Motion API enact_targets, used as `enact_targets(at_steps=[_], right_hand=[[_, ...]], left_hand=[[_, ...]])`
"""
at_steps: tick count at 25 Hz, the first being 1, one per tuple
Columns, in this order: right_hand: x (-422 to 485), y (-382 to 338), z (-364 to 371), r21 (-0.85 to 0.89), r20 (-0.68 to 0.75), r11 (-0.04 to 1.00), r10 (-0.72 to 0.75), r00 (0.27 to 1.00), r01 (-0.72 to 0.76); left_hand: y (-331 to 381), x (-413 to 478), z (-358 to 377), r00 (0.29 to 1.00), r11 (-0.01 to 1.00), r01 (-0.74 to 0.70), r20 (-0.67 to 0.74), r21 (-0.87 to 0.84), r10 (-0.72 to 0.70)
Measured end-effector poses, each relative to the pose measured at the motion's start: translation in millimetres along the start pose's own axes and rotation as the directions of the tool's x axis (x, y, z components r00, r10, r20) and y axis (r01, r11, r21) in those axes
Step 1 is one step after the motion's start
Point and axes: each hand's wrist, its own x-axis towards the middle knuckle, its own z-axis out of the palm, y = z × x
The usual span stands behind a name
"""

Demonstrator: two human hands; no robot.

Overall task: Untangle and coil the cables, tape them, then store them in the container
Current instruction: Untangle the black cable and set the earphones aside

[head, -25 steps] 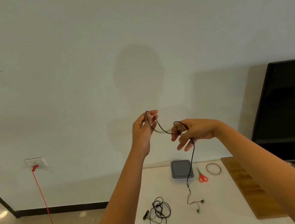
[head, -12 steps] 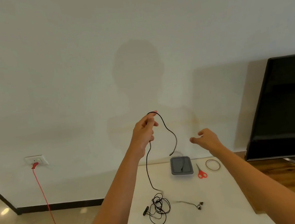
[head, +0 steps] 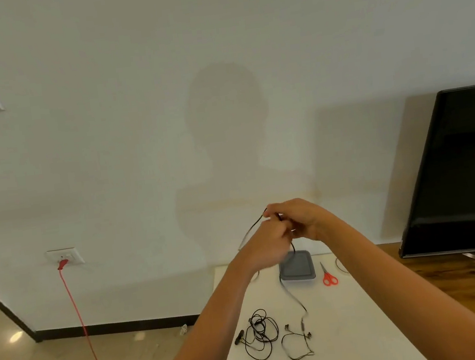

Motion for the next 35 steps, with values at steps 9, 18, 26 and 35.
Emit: enact_targets(at_steps=[9,18,26,35], right_hand=[[-24.1,-2.8,-4.3,-0.196,0.151,0.921,-0.311,0.938,0.337],[-25.8,31.4,-33.7,-0.337,0.253,0.835,-0.364,0.896,0.434],[-25.7,64.6,-38.8,-0.285,0.079,0.868,-0.401,0.913,0.406],[-35.7,12.0,-5.7,-0.365,0.189,0.762,-0.502,0.844,0.535]], left_hand=[[-29.5,-14.1,-22.7,0.931,0.920,-0.057,-0.353,-0.389,-0.091],[-46.6,-31.3,-69.9,0.852,0.473,-0.071,-0.300,-0.878,-0.429],[-45.4,-43.4,-75.9,0.761,0.206,-0.406,-0.454,-0.890,-0.463],[-22.3,-19.1,-19.0,0.982,0.975,-0.059,-0.185,-0.214,0.019]])
